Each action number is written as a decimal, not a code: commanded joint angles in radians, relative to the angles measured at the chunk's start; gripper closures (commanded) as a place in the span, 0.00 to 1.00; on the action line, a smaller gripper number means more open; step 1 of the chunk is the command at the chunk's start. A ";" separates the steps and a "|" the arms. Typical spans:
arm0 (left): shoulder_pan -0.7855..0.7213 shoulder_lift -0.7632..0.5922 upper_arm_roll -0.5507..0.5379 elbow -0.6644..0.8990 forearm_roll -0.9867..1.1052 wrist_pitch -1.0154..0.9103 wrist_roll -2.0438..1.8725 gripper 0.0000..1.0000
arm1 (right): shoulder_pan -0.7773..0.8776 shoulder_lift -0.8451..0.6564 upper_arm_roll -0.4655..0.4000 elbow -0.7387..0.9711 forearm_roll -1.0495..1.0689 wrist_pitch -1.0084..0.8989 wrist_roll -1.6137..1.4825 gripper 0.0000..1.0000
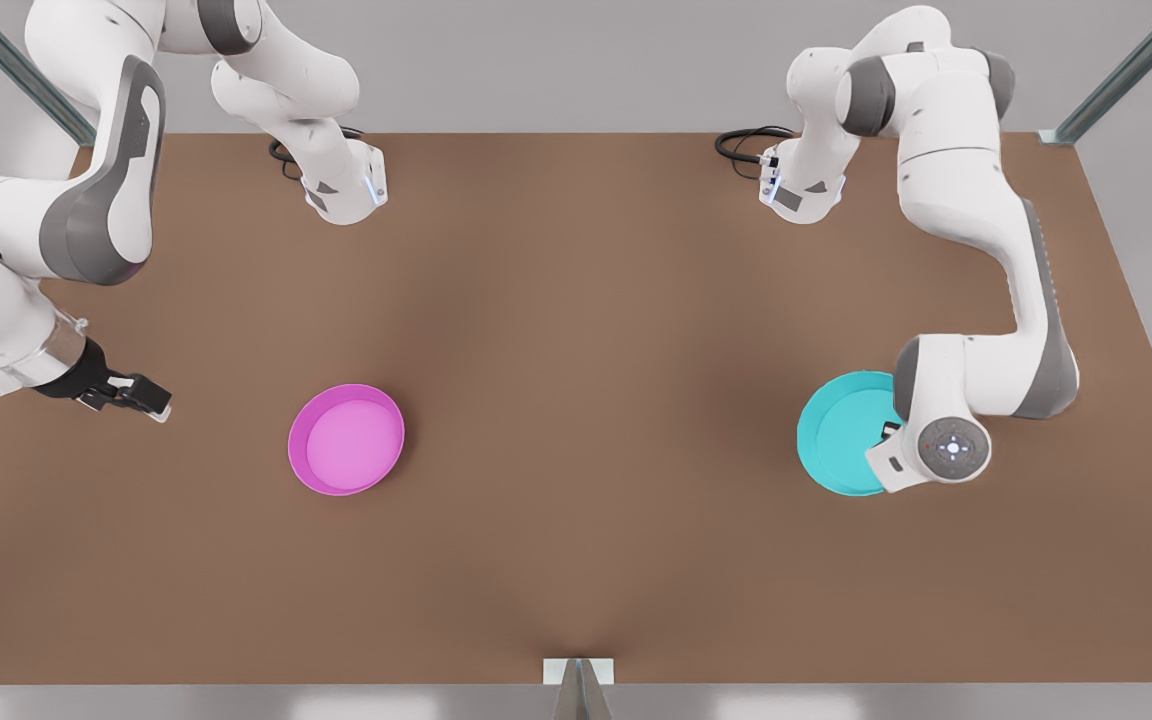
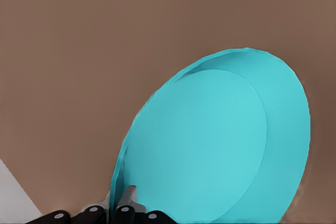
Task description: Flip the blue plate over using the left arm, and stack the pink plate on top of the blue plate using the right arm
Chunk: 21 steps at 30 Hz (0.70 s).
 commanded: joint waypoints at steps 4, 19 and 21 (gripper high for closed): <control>-0.102 0.003 -0.001 -0.002 0.155 -0.045 -0.076 0.79 | 0.000 0.000 -0.002 0.000 0.000 0.000 0.000 0.00; -0.513 0.053 -0.004 -0.014 0.310 -0.146 -0.353 0.79 | 0.005 0.005 0.000 0.000 -0.002 0.002 0.000 0.00; -0.559 0.069 -0.002 -0.015 0.336 -0.146 -0.424 0.79 | 0.003 0.003 -0.002 0.000 -0.002 0.002 0.000 0.00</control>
